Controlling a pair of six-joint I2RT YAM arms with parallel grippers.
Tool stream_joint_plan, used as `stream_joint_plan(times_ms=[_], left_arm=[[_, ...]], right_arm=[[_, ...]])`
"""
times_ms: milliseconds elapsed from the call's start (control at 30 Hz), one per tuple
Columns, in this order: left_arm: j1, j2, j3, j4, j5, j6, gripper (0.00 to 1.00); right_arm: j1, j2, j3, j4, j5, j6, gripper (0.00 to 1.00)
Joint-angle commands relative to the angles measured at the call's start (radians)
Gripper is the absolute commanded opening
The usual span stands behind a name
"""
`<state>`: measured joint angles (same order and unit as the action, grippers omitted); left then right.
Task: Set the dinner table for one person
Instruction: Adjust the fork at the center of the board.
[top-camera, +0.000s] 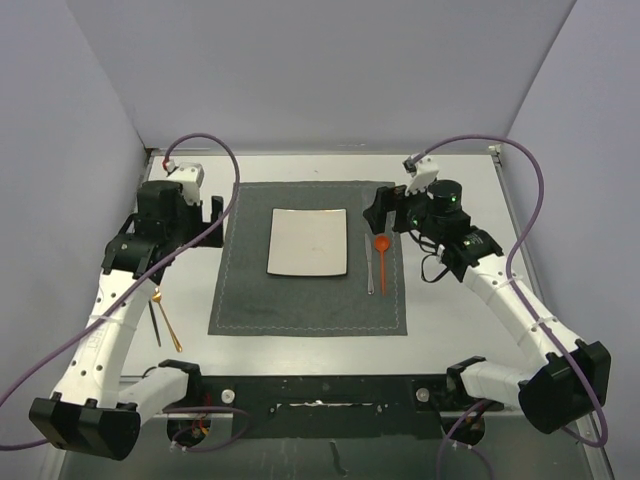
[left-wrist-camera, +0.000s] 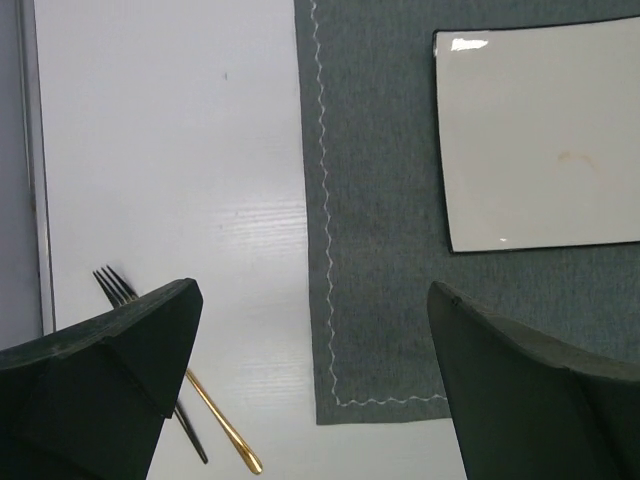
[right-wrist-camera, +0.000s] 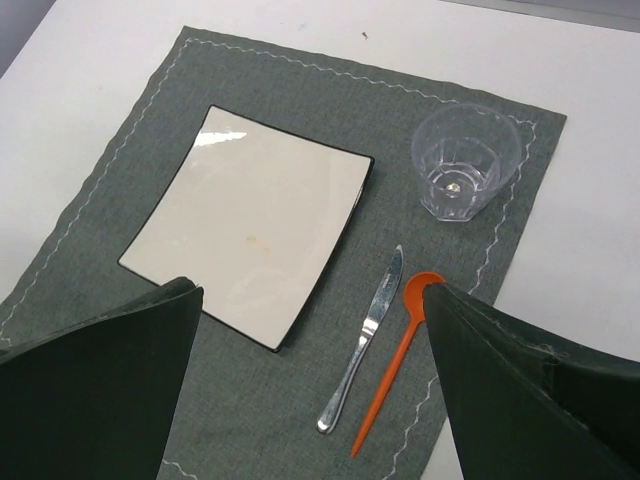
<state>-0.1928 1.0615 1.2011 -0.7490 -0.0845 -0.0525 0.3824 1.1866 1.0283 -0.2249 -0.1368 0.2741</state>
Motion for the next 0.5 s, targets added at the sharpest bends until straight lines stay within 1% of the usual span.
stream_joint_plan(times_ms=[0, 67, 100, 200, 233, 333, 367, 400, 467], left_arm=[[0.014, 0.017, 0.002, -0.083, -0.074, -0.068, 0.98], [0.051, 0.072, 0.013, -0.136, -0.082, -0.114, 0.98], [0.087, 0.109, 0.025, -0.179, -0.068, -0.154, 0.98], [0.216, 0.191, 0.004, -0.243, 0.035, -0.223, 0.98], [0.233, 0.207, -0.012, -0.241, 0.049, -0.231, 0.98], [0.263, 0.226, -0.086, -0.220, -0.014, -0.270, 0.98], [0.276, 0.223, -0.100, -0.214, -0.013, -0.280, 0.98], [0.295, 0.217, -0.117, -0.204, -0.001, -0.291, 0.97], [0.339, 0.200, -0.158, -0.182, 0.043, -0.306, 0.88]], right_arm=[[0.003, -0.032, 0.027, -0.008, -0.016, 0.016, 0.98], [0.003, -0.022, 0.073, -0.061, -0.017, -0.007, 0.98], [0.002, -0.015, 0.096, -0.089, -0.011, -0.020, 0.98], [0.000, -0.002, 0.145, -0.142, 0.004, -0.052, 0.98], [0.000, 0.001, 0.158, -0.151, 0.004, -0.056, 0.98], [0.000, 0.019, 0.202, -0.184, -0.019, -0.057, 0.98], [0.001, 0.023, 0.209, -0.191, -0.024, -0.055, 0.98], [0.000, 0.026, 0.213, -0.197, -0.028, -0.054, 0.98], [0.000, 0.030, 0.215, -0.201, -0.034, -0.045, 0.98]])
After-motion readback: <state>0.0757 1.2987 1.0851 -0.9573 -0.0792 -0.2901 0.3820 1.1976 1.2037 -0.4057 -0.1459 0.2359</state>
